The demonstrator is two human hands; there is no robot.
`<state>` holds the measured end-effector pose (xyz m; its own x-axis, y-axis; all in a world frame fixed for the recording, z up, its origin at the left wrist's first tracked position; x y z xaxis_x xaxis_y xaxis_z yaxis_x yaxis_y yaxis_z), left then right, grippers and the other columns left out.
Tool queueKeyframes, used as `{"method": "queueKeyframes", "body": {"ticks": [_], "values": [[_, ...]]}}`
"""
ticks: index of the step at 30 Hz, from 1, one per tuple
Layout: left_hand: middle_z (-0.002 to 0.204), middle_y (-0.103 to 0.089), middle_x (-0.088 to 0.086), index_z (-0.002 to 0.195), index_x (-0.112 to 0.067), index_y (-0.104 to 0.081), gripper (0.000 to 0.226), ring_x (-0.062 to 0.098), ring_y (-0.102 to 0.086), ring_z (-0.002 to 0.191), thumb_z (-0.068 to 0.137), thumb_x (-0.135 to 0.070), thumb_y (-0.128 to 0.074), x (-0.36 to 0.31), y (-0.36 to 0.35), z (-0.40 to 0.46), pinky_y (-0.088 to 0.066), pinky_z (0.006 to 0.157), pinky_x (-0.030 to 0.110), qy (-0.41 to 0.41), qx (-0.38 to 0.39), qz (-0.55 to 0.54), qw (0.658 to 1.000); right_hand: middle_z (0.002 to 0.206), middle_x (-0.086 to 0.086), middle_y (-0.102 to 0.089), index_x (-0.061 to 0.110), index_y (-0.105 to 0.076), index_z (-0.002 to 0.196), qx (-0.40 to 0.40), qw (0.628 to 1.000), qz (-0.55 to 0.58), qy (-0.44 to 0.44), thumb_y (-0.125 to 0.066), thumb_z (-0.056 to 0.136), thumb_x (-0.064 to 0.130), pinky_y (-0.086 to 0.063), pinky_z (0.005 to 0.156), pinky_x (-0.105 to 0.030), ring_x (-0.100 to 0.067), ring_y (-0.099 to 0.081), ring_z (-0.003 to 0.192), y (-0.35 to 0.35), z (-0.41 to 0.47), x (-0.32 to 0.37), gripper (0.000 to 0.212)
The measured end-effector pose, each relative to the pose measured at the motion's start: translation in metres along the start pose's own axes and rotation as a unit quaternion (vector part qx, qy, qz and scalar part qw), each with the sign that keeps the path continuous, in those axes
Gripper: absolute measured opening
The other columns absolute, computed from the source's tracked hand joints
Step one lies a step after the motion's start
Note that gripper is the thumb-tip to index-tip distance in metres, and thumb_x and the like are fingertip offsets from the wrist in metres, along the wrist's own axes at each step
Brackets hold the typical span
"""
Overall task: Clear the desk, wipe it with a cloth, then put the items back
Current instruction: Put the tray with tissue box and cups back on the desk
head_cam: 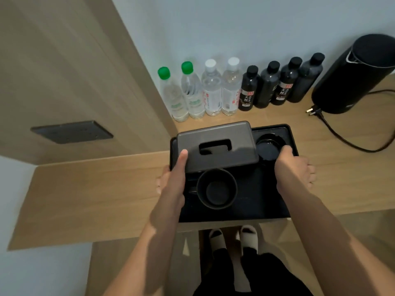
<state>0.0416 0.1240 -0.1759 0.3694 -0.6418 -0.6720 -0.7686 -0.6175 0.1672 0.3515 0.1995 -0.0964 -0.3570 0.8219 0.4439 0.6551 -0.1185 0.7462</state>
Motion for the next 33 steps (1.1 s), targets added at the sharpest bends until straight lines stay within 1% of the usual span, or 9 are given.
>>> {"method": "queueKeyframes", "body": {"ticks": [6, 12, 15, 16, 18, 22, 25, 27, 33], "values": [[0.118, -0.072, 0.002, 0.117, -0.029, -0.071, 0.094, 0.028, -0.072, 0.102, 0.045, -0.089, -0.078, 0.011, -0.040, -0.009, -0.060, 0.089, 0.046, 0.012, 0.046, -0.003, 0.999, 0.149, -0.023, -0.034, 0.002, -0.040, 0.143, -0.001, 1.000, 0.002, -0.004, -0.033, 0.093, 0.050, -0.019, 0.116, -0.048, -0.037, -0.029, 0.139, -0.005, 0.051, 0.018, 0.070], [0.130, -0.065, 0.004, 0.121, -0.035, -0.068, 0.099, 0.033, -0.069, 0.109, 0.038, -0.086, -0.083, 0.006, -0.058, 0.051, -0.059, 0.086, 0.053, 0.039, -0.006, -0.018, 0.999, 0.145, -0.018, -0.037, 0.006, -0.039, 0.143, 0.057, 0.998, 0.035, -0.004, -0.029, 0.083, 0.056, -0.027, 0.111, -0.053, -0.037, -0.034, 0.130, -0.035, 0.075, 0.039, 0.079], [0.133, -0.062, 0.000, 0.131, -0.034, -0.060, 0.118, 0.032, -0.065, 0.115, 0.028, -0.089, -0.082, -0.008, -0.059, 0.062, -0.056, 0.090, 0.056, 0.047, -0.046, -0.007, 0.998, 0.142, -0.020, -0.039, 0.007, -0.039, 0.141, 0.079, 0.997, -0.007, 0.011, -0.033, 0.098, 0.031, -0.029, 0.108, -0.044, -0.036, -0.033, 0.127, -0.049, 0.082, 0.045, 0.049], [0.134, -0.060, 0.000, 0.135, -0.031, -0.056, 0.125, 0.032, -0.064, 0.117, 0.027, -0.090, -0.081, -0.015, -0.059, 0.058, -0.056, 0.092, 0.055, 0.043, -0.056, -0.001, 0.997, 0.138, -0.024, -0.041, 0.008, -0.039, 0.137, 0.079, 0.996, 0.027, 0.010, -0.037, 0.098, 0.019, -0.030, 0.105, -0.045, -0.038, -0.034, 0.125, -0.056, 0.087, 0.046, 0.040], [0.135, -0.059, 0.000, 0.139, -0.028, -0.051, 0.132, 0.031, -0.062, 0.118, 0.026, -0.092, -0.078, -0.021, -0.059, 0.058, -0.054, 0.095, 0.053, 0.031, -0.073, 0.014, 0.997, 0.134, -0.029, -0.041, 0.010, -0.037, 0.134, 0.100, 0.994, 0.046, -0.002, -0.047, 0.094, 0.007, -0.031, 0.105, -0.048, -0.042, -0.037, 0.122, -0.066, 0.090, 0.048, 0.041], [0.141, -0.057, -0.003, 0.141, -0.031, -0.048, 0.132, 0.028, -0.058, 0.125, 0.028, -0.095, -0.075, -0.024, -0.059, 0.062, -0.051, 0.100, 0.053, 0.022, -0.083, 0.027, 0.996, 0.154, -0.023, -0.027, 0.001, -0.030, 0.148, 0.108, 0.993, -0.025, 0.028, -0.035, 0.098, 0.045, -0.021, 0.116, -0.044, -0.035, -0.025, 0.140, -0.076, 0.085, 0.050, 0.067], [0.156, -0.036, -0.001, 0.153, -0.031, -0.036, 0.132, 0.029, -0.039, 0.141, 0.043, -0.098, -0.065, -0.033, -0.063, 0.039, -0.037, 0.114, 0.052, 0.028, -0.103, 0.092, 0.990, 0.161, -0.019, -0.014, 0.003, -0.014, 0.156, 0.117, 0.993, -0.032, 0.012, -0.032, 0.096, 0.048, -0.015, 0.119, -0.046, -0.034, -0.014, 0.145, -0.087, 0.086, 0.047, 0.077], [0.159, -0.024, 0.003, 0.157, -0.032, -0.027, 0.126, 0.031, -0.029, 0.144, 0.053, -0.094, -0.061, -0.029, -0.064, 0.027, -0.029, 0.119, 0.052, 0.060, -0.120, 0.128, 0.983, 0.158, -0.019, -0.016, 0.004, -0.017, 0.155, 0.113, 0.993, -0.035, 0.005, -0.032, 0.097, 0.046, -0.014, 0.119, -0.046, -0.035, -0.015, 0.143, -0.091, 0.088, 0.044, 0.074], [0.157, -0.016, -0.004, 0.155, -0.040, -0.026, 0.134, 0.032, -0.029, 0.141, 0.039, -0.098, -0.058, -0.026, -0.074, 0.014, -0.033, 0.115, 0.055, 0.091, -0.148, 0.083, 0.981, 0.157, -0.020, -0.017, 0.003, -0.019, 0.154, 0.110, 0.992, -0.058, 0.021, -0.030, 0.098, 0.045, -0.013, 0.118, -0.045, -0.035, -0.017, 0.142, -0.093, 0.085, 0.046, 0.072]]}}
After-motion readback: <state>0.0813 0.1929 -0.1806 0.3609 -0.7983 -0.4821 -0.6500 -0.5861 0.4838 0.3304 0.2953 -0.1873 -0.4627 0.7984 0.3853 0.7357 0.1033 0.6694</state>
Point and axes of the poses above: each hand's wrist, its own z-axis towards the middle knuckle, its own y-axis out of the back of the hand, x = y × z, the point moved 4 cm from there along z, towards the middle knuckle
